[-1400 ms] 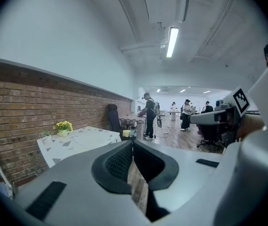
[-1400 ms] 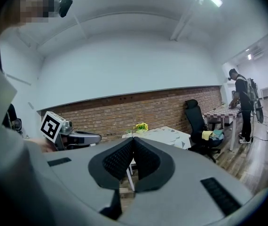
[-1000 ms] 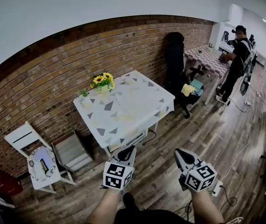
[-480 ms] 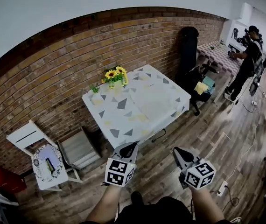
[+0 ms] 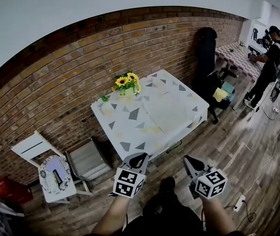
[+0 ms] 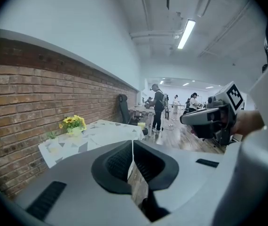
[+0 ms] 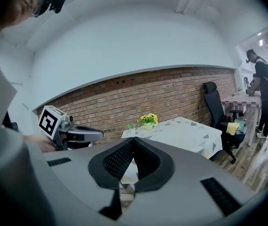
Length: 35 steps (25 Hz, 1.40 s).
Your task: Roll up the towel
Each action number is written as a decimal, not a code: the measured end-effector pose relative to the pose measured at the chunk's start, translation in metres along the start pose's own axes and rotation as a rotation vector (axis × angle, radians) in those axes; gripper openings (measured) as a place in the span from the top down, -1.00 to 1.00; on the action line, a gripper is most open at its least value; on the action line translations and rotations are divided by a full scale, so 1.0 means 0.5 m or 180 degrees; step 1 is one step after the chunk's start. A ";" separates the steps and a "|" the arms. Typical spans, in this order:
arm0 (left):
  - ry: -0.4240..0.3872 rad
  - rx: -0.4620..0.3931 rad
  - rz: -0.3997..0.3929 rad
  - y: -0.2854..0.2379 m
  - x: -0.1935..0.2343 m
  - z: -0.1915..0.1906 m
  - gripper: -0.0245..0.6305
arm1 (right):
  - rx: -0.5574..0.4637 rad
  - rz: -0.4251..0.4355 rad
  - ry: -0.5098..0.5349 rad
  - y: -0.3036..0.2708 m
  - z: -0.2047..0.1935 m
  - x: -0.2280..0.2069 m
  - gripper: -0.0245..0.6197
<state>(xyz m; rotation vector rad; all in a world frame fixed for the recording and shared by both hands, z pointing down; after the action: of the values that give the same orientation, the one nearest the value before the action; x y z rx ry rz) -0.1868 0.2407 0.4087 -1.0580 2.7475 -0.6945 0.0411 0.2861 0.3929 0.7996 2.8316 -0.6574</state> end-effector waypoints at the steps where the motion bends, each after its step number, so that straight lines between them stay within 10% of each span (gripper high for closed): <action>1: -0.0007 0.0018 0.0005 -0.012 0.005 0.003 0.86 | -0.0003 0.0024 -0.0012 -0.013 0.003 -0.011 0.88; 18: -0.0140 0.0363 0.0098 -0.378 0.077 0.179 0.86 | 0.0108 0.0417 -0.0103 -0.250 0.137 -0.356 0.88; 35: -0.0303 0.0853 -0.0204 -0.495 0.197 0.099 0.86 | 0.0904 0.0151 0.0054 -0.409 0.075 -0.344 0.71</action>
<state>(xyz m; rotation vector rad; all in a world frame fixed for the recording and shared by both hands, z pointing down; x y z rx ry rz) -0.0973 -0.0038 0.4831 -1.0907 2.4631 -0.9625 0.0808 0.0325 0.4763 0.9135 2.7603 -1.0663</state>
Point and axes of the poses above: the fingertips, and each gripper's own axes: y backward along the fingers, x to its left, z out of its top, the point moved 7 cm from there along y, backward along the fingers, and after that the axes turned 5 degrees about x, right-handed, at the moved point
